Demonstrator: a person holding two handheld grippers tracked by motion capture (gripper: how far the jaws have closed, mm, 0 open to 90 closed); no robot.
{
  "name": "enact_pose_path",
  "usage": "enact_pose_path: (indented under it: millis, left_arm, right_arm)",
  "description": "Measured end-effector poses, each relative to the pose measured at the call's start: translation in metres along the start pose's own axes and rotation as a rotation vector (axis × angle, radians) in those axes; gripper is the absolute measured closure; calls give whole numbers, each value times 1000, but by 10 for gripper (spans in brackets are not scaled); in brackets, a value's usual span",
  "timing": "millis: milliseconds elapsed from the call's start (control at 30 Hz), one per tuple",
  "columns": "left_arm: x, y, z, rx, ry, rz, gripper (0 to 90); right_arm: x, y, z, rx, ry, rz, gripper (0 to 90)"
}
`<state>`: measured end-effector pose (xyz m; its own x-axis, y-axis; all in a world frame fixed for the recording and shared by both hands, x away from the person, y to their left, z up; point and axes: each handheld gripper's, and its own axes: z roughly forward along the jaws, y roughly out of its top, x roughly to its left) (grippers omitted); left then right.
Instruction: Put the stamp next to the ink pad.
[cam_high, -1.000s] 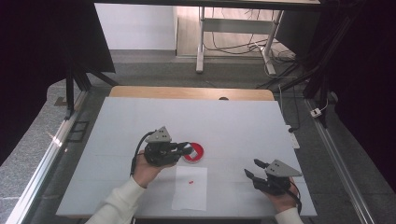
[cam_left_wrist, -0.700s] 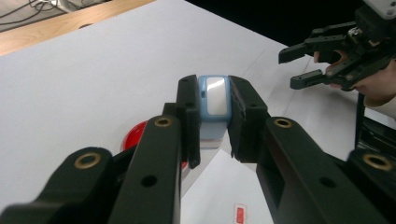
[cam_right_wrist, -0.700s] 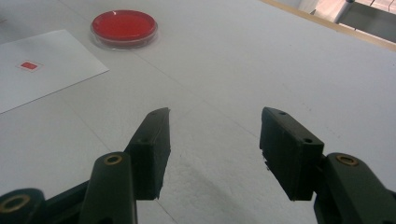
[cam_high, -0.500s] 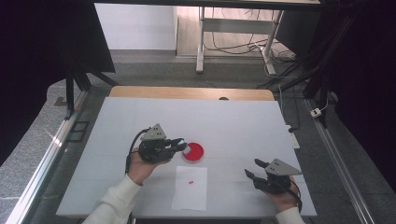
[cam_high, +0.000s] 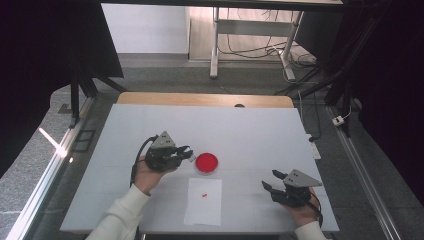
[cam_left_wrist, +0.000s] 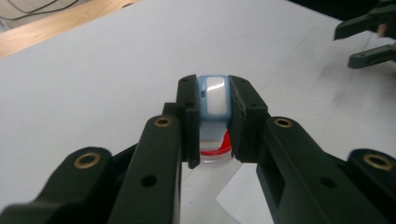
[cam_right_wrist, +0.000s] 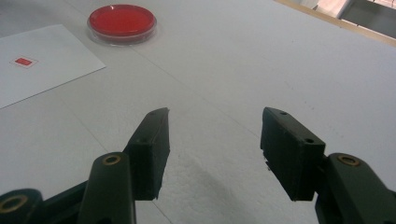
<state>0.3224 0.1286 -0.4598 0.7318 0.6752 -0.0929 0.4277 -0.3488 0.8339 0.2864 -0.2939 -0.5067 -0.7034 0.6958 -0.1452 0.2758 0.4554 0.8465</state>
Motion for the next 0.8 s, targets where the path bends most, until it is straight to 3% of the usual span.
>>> enact_pose_path:
  millis: [100, 300, 800]
  left_arm:
    - [5, -3, 4, 33, 36, 13, 750]
    - [13, -10, 14, 79, 56, 7, 749]
    - [22, -21, 29, 175, 64, 2, 744]
  right_arm:
    - [0, 0, 1, 2, 0, -5, 420]
    - [0, -1, 2, 7, -3, -3, 418]
    - [0, -1, 3, 18, -4, -12, 419]
